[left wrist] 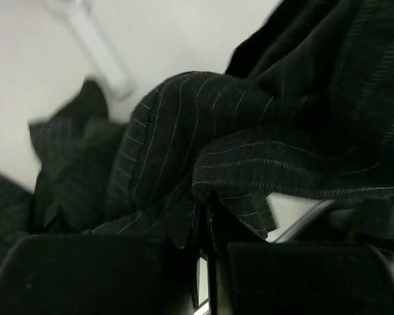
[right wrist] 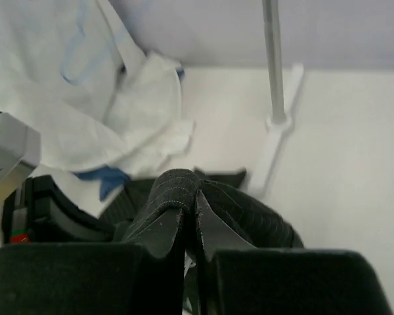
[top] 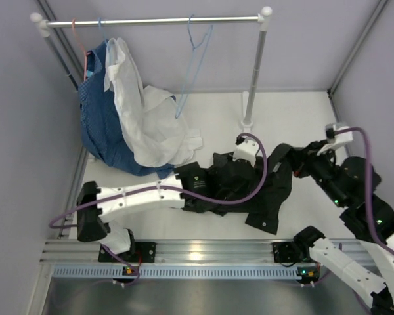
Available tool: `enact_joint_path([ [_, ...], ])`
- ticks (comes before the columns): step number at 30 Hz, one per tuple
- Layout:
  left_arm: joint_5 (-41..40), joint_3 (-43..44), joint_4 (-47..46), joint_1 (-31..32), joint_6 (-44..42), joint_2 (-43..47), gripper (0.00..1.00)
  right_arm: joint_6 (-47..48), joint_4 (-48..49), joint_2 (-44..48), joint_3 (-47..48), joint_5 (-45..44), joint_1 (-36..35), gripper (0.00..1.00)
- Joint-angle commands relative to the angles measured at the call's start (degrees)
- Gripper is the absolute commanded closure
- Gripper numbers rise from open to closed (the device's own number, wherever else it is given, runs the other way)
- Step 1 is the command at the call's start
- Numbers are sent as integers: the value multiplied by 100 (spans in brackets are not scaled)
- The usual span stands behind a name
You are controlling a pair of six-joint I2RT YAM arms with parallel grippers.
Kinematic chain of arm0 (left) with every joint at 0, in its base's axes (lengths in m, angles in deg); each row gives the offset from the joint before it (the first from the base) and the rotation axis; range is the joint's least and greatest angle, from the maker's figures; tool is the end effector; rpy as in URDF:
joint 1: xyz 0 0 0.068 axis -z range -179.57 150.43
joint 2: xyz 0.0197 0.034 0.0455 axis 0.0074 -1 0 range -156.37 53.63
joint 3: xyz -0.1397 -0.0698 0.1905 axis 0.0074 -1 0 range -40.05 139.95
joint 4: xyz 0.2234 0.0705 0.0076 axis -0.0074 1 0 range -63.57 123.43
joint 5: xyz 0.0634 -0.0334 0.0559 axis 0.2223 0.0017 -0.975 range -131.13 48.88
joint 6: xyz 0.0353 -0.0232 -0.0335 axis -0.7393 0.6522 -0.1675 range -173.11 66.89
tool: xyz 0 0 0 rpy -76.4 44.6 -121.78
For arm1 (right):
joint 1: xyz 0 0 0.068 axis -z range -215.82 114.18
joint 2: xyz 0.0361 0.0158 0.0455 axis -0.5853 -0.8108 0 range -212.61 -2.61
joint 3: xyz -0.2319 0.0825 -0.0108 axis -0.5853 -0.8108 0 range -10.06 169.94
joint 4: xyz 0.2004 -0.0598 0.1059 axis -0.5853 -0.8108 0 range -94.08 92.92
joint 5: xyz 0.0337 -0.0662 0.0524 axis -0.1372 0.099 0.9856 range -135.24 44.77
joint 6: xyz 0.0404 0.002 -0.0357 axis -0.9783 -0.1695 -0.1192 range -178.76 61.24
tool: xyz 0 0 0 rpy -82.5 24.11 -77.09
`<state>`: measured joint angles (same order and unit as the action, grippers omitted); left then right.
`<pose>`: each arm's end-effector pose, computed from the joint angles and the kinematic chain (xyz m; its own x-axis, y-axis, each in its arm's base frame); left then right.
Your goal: Place the shirt on the hanger
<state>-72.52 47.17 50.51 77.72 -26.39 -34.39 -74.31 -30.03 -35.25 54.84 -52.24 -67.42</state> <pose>0.0892 -0.3113 0.3629 -0.4104 0.0749 -0.9088 0.6093 0.7640 -0.2121 0.0710 0.0385 0.4057 -0.1216 0.2377 -0.9637 -0.3982 0.8777 0.2667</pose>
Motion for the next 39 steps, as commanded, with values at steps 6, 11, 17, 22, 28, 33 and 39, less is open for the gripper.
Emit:
enact_joint_path([
  [6, 853, -548, 45, -443, 1661, -223, 100, -1354, -1309, 636, -1551, -381, 39, 87],
  [11, 1714, -688, 45, -1118, 1487, -145, 100, -1153, -1478, 672, -1517, -205, 39, 68],
  [17, 3095, -698, 438, -2014, 660, 102, 100, -258, -1758, -145, -798, -2, 39, 18],
  [22, 3842, -330, 1221, -2553, 405, -12, 100, 1251, -1811, -655, 186, 1317, 39, 11],
  [28, 4001, -320, 1381, -2571, 176, 102, 100, 2336, -2058, -1709, 1154, 1739, 39, 11],
  [33, 3984, -293, 1424, -2571, 220, 110, 100, 2584, -2145, -2737, 1709, 1344, 48, 18],
  [39, 3606, -346, 1416, -2571, 404, 365, 100, 994, -2374, -3661, 2132, 677, 479, 40],
])
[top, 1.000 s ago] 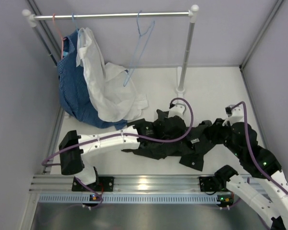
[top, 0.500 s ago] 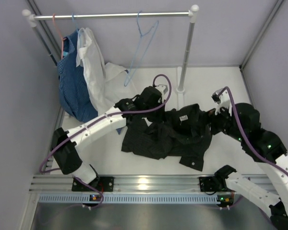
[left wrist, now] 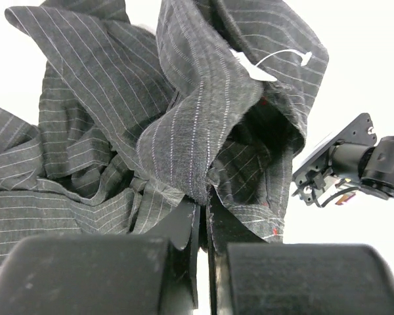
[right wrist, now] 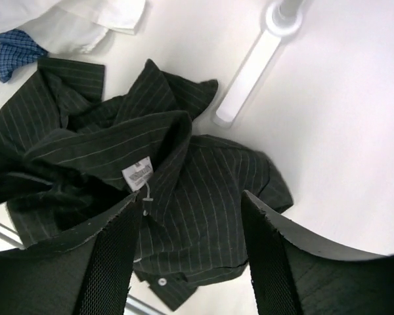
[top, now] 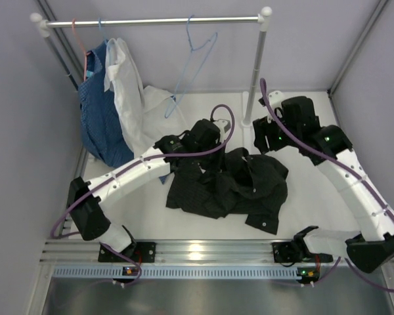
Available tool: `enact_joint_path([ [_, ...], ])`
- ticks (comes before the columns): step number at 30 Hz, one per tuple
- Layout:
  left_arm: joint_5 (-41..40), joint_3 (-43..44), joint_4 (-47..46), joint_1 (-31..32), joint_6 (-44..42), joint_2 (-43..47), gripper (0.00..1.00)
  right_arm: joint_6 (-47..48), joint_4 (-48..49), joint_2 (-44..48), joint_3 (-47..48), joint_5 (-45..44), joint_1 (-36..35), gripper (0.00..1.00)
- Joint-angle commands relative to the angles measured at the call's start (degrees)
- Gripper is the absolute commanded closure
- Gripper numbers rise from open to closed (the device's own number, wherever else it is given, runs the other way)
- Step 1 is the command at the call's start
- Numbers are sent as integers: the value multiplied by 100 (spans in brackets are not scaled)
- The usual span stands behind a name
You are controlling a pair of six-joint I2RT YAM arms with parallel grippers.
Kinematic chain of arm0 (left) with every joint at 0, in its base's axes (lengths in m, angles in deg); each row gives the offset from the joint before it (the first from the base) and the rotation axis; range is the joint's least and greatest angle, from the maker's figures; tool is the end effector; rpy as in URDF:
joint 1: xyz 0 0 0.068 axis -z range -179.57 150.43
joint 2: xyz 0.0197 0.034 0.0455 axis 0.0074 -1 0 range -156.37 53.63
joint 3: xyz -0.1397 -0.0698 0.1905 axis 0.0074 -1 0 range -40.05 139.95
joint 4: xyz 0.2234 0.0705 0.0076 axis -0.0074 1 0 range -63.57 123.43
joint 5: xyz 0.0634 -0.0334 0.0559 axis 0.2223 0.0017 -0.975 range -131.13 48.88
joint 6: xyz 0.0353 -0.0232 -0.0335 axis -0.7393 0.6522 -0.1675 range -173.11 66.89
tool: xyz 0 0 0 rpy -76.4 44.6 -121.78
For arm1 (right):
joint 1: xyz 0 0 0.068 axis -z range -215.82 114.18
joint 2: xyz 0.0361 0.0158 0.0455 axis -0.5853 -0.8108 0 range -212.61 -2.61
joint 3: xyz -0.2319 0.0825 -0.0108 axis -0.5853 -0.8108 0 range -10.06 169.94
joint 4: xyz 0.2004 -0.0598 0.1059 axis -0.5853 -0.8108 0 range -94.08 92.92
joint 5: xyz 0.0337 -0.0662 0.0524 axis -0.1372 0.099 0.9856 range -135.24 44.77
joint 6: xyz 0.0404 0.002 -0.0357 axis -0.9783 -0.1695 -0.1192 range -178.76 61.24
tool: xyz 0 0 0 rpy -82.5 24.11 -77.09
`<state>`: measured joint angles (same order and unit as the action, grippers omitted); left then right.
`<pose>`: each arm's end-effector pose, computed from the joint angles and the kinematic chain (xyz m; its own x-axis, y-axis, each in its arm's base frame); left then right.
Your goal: Place the shirt on the hanger
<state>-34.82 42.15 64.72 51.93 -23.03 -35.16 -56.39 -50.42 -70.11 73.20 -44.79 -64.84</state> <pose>0.1923 -0.2481 0.3076 -0.7943 0.1983 -0.5742 0.4949 0.7595 -0.4222 0.1816 0.1010 0.3815 -0.5127 -0.3316 -0.7920 -0.5121 0.8585 -0.0279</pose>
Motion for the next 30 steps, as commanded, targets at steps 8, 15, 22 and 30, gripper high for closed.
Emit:
enact_joint_path([
  [8, -217, 148, 13, 9, 15, 451, 100, -1503, -255, -482, 102, 1563, 116, 46],
  [15, -270, 201, 4, 9, 6, 424, 100, -1354, -185, -764, -749, 704, -25, 56],
  [22, -367, 192, 13, 9, 41, 468, 100, -1257, 166, -755, -1348, 518, -43, 75],
  [30, -437, 78, 4, 9, 67, 521, 100, -1397, 114, -448, -1479, -728, 132, 100],
])
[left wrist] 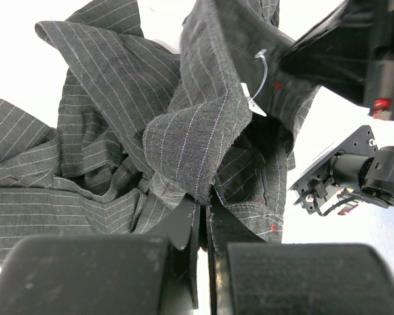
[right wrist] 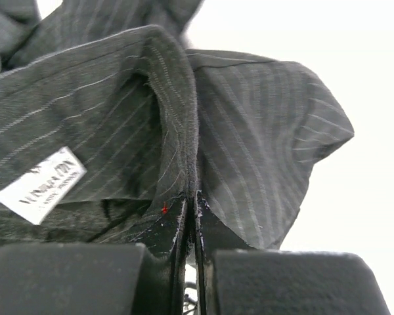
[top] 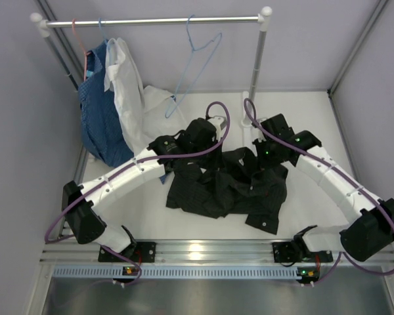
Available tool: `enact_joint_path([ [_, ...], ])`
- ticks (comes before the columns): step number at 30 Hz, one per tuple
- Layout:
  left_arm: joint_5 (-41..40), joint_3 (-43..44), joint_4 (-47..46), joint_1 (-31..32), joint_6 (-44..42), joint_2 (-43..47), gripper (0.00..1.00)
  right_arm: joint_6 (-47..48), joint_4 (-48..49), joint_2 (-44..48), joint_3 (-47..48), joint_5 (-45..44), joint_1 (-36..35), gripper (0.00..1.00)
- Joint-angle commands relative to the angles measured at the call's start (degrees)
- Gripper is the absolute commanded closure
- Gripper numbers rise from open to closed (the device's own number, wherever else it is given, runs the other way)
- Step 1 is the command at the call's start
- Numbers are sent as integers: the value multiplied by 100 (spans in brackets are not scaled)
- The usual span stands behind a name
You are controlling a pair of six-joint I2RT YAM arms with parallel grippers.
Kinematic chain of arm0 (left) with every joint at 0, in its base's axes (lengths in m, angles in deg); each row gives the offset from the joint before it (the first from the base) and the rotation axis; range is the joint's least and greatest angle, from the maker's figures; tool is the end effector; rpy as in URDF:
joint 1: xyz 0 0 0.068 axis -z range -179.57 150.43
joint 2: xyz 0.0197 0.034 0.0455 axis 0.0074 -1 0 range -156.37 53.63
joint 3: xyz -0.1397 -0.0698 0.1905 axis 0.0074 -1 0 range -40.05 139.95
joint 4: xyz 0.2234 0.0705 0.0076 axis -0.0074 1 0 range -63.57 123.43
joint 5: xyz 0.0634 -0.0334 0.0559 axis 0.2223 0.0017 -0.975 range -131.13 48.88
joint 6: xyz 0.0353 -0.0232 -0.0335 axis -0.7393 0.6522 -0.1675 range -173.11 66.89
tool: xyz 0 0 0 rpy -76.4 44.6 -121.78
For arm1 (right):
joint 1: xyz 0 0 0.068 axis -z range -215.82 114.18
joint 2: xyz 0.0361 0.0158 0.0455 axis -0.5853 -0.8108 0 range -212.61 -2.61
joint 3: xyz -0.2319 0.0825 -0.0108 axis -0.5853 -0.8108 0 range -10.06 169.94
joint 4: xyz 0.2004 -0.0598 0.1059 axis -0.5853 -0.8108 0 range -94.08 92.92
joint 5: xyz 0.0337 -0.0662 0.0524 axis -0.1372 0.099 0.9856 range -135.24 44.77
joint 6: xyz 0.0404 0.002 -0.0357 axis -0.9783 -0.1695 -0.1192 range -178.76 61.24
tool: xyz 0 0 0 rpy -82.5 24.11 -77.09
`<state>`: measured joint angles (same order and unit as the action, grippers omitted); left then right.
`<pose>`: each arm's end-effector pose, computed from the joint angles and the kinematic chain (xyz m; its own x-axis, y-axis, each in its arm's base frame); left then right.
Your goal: Place the shirt on the hanger
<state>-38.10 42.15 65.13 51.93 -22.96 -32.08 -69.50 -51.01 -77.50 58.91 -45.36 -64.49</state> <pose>0.1869 -0.2380 0.3224 -0.7664 0.1579 -0.6226 0.4868 0.7752 -0.4027 0.2056 0.1122 0.2845 -0.8347 -0.2439 -0.4937 -0.3289 0.9399 0.0919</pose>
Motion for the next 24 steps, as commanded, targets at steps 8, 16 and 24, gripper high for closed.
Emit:
enact_joint_path([
  [8, 206, 130, -11, 9, -18, 81, 100, 202, 32, 1046, -60, -289, 634, 55],
  [16, 1200, 227, -11, 17, -668, -25, 100, 2067, 532, 1435, 750, 2998, 555, 37],
  [24, 884, 157, 235, 17, -493, 72, 100, 3499, 1508, 1012, 442, 3950, 564, 19],
])
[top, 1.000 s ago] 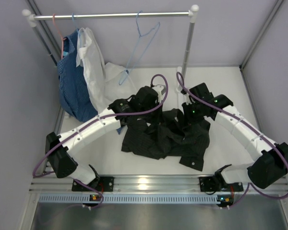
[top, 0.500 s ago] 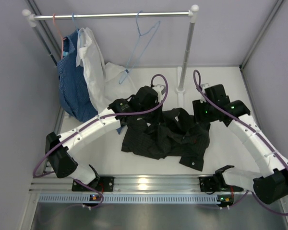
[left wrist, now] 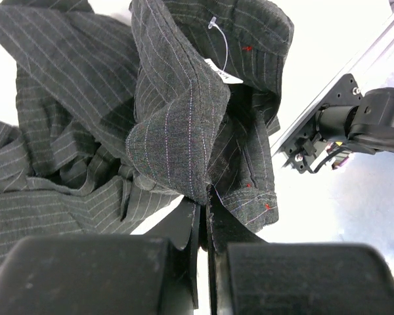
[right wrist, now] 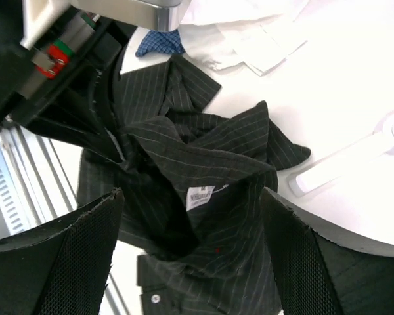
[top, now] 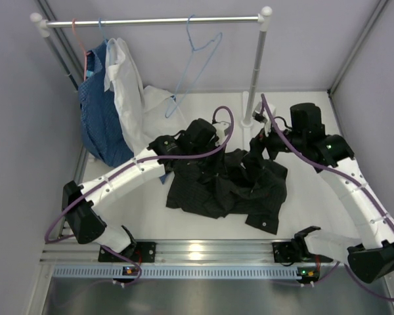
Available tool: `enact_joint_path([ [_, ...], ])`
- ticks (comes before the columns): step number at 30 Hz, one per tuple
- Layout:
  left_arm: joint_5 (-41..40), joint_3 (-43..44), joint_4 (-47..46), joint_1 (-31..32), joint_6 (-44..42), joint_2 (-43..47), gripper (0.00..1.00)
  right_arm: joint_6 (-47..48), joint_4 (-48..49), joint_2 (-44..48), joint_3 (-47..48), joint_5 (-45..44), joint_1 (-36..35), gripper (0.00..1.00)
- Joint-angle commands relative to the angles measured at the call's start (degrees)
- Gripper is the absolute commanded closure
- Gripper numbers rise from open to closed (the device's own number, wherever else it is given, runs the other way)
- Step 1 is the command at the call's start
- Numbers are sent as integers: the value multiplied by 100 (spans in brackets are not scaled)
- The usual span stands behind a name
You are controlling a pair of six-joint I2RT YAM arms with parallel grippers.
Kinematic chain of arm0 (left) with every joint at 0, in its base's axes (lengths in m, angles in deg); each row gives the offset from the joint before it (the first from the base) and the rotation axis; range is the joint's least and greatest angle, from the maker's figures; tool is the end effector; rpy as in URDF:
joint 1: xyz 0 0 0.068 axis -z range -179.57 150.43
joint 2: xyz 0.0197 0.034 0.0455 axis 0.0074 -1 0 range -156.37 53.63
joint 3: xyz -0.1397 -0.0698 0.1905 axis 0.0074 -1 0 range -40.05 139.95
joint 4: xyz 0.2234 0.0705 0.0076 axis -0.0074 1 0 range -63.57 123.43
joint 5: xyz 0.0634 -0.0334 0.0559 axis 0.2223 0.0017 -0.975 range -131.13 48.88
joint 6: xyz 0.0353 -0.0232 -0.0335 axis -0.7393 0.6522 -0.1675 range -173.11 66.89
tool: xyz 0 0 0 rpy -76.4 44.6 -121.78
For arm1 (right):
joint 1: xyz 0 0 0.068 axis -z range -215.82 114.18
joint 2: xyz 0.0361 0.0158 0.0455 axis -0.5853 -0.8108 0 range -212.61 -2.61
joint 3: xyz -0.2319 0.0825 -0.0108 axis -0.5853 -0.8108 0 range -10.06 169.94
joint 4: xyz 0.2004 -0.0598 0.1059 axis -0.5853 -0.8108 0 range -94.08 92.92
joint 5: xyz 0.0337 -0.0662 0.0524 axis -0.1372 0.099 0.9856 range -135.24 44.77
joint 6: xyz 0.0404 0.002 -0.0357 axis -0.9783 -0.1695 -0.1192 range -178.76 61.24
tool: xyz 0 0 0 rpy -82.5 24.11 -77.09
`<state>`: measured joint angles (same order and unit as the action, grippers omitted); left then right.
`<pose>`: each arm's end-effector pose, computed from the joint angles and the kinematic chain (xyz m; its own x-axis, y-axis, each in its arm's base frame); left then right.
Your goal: Place the shirt on the hanger
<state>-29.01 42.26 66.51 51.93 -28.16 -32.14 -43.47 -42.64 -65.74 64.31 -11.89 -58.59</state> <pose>0.1812 -0.2399 0.3213 -0.7516 0.2824 -0.5962 0.5987 0.6713 -0.4368 0.1757 0.0949 0.3669 -0.3060 -0.3672 -0.8784 -0.8527 0.5160 0.0814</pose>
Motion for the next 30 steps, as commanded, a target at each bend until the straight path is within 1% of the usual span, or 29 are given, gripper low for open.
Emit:
enact_joint_path([
  [1, -130, 137, 149, 17, 97, 87, 100, 958, 689, -356, -54, 551, -18, 18],
  [4, -201, -12, 194, 17, 396, 166, 100, 915, 680, -813, 227, 489, -35, 19],
  [7, -306, -187, 194, 17, 572, 289, 100, 625, 698, -1174, 350, -352, -26, 22],
  [8, -333, -214, 185, 17, 581, 307, 100, 442, 698, -1218, 315, -1007, -26, 23],
  [9, -342, -241, 194, 17, 590, 333, 100, 396, 689, -1262, 280, -1136, -18, 23],
  [13, -403, -232, 194, 9, 564, 290, 100, 221, 829, -1254, -150, -838, -35, 24],
  [20, -544, -48, 211, 9, 520, 193, 100, -236, 865, -1245, -1072, -1355, -26, 37],
  [21, -579, -22, 220, 9, 502, 167, 100, -289, 899, -1254, -1161, -1461, -26, 41],
  [23, -579, 40, 255, 9, 459, 132, 100, -386, 996, -1271, -1354, -1725, -26, 47],
  [26, -579, 154, 247, 9, 441, 61, 100, -579, 1049, -1307, -1329, -1910, -26, 67],
  [27, -605, 215, 255, 9, 441, 18, 100, -658, 1049, -1298, -1294, -1997, -18, 92],
  [28, -719, 260, 255, 9, 449, -9, 100, -929, 1041, -1289, -1241, -2329, -9, 100],
  [29, -807, 304, 281, 9, 510, -44, 100, -1140, 1049, -1272, -1171, -2524, -17, 100],
  [30, -903, 356, 299, 9, 563, -123, 96, -1281, 1041, -1167, -1170, -2647, 0, 100],
])
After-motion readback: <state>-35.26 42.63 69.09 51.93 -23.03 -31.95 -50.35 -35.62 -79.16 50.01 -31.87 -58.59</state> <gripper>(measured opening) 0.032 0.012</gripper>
